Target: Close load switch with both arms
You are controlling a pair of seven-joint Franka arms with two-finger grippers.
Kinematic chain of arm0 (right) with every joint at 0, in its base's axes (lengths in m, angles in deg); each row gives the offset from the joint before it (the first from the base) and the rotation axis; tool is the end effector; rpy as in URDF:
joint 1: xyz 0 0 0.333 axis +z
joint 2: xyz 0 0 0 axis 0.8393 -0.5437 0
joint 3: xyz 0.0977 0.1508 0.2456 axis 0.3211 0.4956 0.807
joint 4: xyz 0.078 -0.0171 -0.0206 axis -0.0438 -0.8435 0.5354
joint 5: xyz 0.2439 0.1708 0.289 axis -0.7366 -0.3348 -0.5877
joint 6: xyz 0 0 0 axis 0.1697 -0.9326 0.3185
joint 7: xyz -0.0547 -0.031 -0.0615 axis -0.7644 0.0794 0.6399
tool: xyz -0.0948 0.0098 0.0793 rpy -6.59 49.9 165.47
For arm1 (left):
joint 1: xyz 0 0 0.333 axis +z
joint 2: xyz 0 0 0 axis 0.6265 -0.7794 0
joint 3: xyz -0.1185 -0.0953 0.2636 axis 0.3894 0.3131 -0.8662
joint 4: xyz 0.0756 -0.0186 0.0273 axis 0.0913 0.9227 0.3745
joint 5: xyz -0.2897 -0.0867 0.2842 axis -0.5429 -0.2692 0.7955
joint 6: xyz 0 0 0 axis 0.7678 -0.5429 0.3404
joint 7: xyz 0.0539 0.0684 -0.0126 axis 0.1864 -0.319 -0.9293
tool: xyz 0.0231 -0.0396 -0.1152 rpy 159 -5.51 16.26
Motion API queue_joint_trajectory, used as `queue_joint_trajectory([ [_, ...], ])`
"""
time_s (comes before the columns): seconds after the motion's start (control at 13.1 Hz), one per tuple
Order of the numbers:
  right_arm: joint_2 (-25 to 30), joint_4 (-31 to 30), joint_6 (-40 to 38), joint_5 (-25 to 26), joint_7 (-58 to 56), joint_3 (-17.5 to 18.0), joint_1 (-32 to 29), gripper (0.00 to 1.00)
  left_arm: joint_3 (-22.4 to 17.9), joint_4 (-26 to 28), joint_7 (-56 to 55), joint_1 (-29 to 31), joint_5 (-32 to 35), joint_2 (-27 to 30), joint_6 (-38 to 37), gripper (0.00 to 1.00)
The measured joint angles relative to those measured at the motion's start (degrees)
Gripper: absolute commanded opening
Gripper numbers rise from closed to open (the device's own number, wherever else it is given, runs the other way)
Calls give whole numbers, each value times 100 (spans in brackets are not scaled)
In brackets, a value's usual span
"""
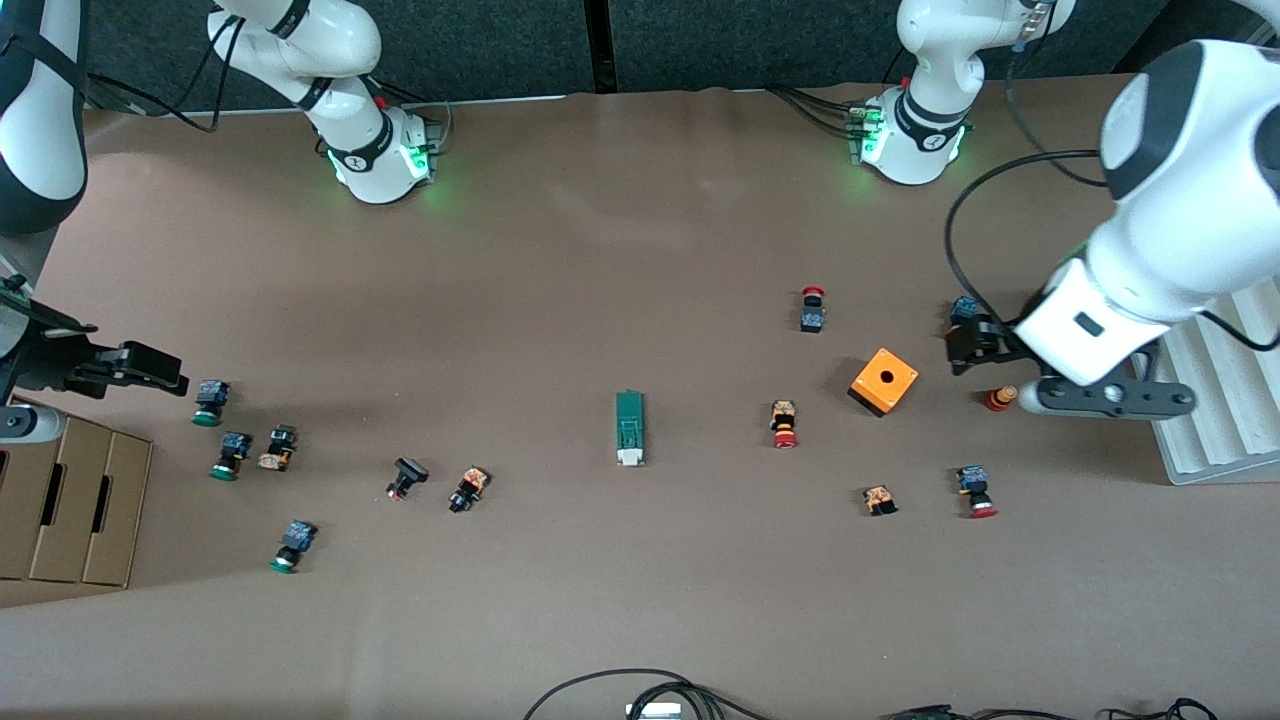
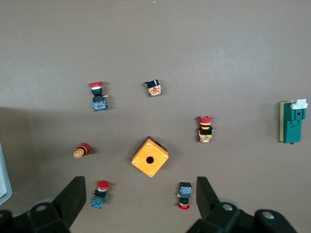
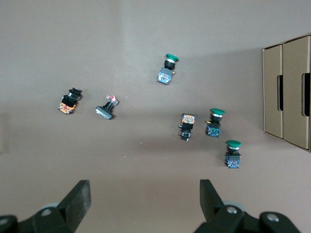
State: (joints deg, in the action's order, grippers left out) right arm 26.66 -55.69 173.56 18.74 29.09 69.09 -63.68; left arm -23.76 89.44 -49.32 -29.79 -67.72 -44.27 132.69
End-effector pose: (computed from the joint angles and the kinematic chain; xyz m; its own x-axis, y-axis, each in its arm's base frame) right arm 0.6276 -0.0324 0.5479 0.9994 -0.0292 -0.0202 -0.0293 -0.9996 -0.0036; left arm 0.6312 -0.1370 0.5492 0.9975 -0.0689 -0.0175 -0.0686 -0.9974 0.0199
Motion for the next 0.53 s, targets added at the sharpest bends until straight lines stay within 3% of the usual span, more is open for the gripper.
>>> queue_joint_trajectory([
  [0.53, 0, -25, -103, 0, 4, 18, 11, 100, -170, 48, 236, 72, -27, 245, -128, 100],
])
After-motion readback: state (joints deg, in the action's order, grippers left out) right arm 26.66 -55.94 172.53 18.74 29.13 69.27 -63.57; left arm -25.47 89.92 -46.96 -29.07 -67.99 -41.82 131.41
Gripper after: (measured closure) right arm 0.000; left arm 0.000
